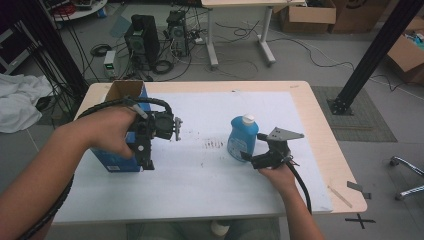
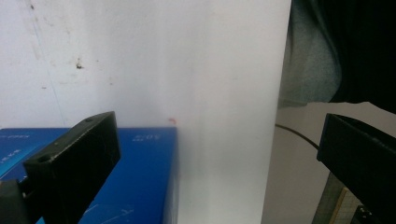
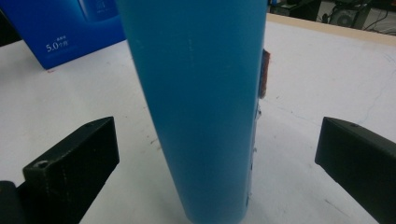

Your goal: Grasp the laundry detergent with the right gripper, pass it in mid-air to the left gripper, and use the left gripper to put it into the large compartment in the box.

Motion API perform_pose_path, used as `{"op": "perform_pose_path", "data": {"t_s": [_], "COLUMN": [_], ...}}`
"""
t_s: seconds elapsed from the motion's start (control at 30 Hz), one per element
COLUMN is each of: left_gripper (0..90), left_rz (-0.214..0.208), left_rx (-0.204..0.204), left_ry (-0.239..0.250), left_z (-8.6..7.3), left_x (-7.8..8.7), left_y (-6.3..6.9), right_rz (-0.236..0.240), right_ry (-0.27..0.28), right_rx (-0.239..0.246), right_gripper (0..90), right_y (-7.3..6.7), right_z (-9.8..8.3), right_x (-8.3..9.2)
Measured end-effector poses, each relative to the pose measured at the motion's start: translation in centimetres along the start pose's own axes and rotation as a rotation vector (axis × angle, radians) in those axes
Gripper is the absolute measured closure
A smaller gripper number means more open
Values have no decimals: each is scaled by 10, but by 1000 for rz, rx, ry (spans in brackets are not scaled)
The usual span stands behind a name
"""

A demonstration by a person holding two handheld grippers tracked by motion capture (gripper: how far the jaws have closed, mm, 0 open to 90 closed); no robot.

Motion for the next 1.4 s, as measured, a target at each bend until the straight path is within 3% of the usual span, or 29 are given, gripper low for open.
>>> {"op": "perform_pose_path", "data": {"t_s": [0.3, 0.43, 0.47, 0.63, 0.8, 1.03, 1.4], "left_gripper": [1, 1, 1, 1, 1, 1, 1], "left_rz": [-4, -3, -4, -8, -9, -10, -6], "left_rx": [3, 7, 6, 12, 14, 20, 22], "left_ry": [-6, -5, -1, -6, -1, -1, 0], "left_z": [1, -1, -1, -3, -4, -7, -5], "left_x": [-1, -1, -2, -4, -4, -5, -5], "left_y": [0, -1, -1, -2, -2, -1, -2], "right_rz": [-14, 1, -12, -27, -36, -40, -63], "right_ry": [21, 59, 71, 76, 79, 93, 90], "right_rx": [-1, -20, -37, -31, 11, 3, 36], "right_gripper": [0, 0, 0, 9, 62, 131, 240], "right_y": [-3, -4, -2, -4, -11, -9, -9], "right_z": [-2, 0, 0, -1, -2, 0, 1], "right_x": [-14, -19, -20, -24, -27, -26, -25]}}
Point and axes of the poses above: each handheld gripper's, and its own axes: x roughly backward along the jaws, z roughly out of its top, y roughly to its right, the point moved 5 cm from there along -x, roughly forward along the jaws, and after that the axes turned 12 degrees about -z, right-handed, at the moved point
